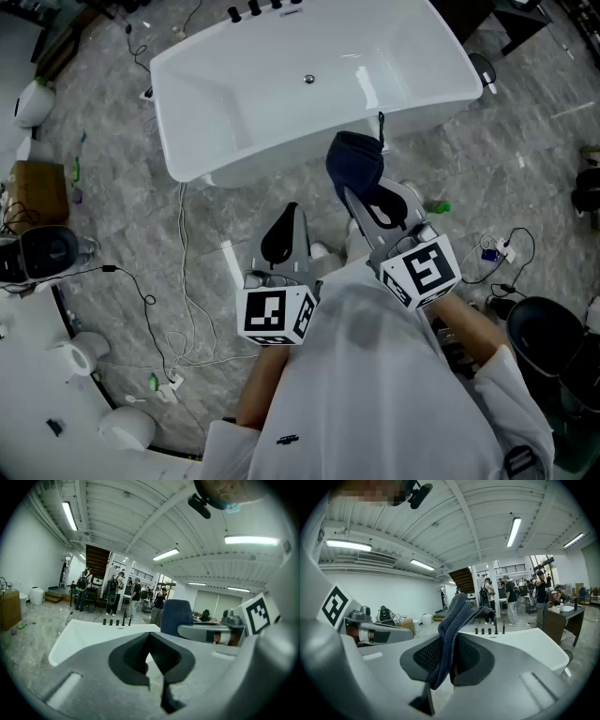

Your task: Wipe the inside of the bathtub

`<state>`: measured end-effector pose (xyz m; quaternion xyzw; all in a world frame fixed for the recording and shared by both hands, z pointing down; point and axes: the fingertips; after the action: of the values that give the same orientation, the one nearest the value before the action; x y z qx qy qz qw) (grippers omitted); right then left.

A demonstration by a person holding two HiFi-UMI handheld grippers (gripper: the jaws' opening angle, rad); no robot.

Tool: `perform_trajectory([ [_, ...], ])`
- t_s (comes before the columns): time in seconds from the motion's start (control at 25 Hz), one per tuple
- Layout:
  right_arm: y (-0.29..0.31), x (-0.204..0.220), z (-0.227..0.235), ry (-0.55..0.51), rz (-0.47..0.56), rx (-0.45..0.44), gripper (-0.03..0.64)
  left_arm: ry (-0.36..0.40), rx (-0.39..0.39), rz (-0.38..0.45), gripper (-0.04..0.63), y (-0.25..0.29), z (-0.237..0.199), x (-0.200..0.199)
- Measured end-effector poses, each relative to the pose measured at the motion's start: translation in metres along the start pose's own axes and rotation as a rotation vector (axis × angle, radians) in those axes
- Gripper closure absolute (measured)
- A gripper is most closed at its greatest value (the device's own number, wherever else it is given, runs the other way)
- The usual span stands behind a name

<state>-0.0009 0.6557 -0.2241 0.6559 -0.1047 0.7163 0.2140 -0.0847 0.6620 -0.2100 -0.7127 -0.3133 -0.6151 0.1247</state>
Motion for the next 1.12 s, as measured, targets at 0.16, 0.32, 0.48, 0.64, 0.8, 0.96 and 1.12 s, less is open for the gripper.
perform_trajectory([
  [0.16, -0.021, 0.014, -0.001, 0.046, -0.041, 0.026, 0.551, -0.037, -0.002, -0.027, 0.595, -0.005, 0.008, 0.011],
  [0.32, -0.040, 0.004, 0.010, 0.101, -0.019, 0.004, 0.551, -0.035, -0.016, -0.052, 0.595, -0.004, 0.019, 0.013],
  [0.48, -0.047, -0.003, 0.033, 0.064, 0.001, -0.018, 0.551, -0.020, -0.030, -0.060, 0.595, 0.014, 0.035, 0.012],
  [0.64, -0.059, -0.002, 0.050, 0.031, -0.013, -0.052, 0.551, -0.027, -0.065, -0.054, 0.595, 0.021, 0.053, 0.011],
  [0.8, -0.065, 0.001, 0.069, 0.015, -0.017, -0.082, 0.551, -0.040, -0.100, -0.060, 0.595, 0.025, 0.060, 0.018],
  [0.96, -0.068, 0.007, 0.095, 0.038, -0.031, -0.071, 0.551, -0.034, -0.109, -0.081, 0.595, 0.032, 0.063, 0.024],
  [1.12, -0.055, 0.006, 0.099, 0.040, -0.038, -0.062, 0.551, -0.037, -0.104, -0.091, 0.595, 0.039, 0.050, 0.020],
])
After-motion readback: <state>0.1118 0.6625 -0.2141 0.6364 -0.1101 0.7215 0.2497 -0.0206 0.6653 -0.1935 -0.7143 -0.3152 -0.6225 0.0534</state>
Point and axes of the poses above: the fingertips, and each gripper's own axes: y forward along the fingers, z to its right, x out of its underside, and after that the axes turned 4 degrees about z, right-handed
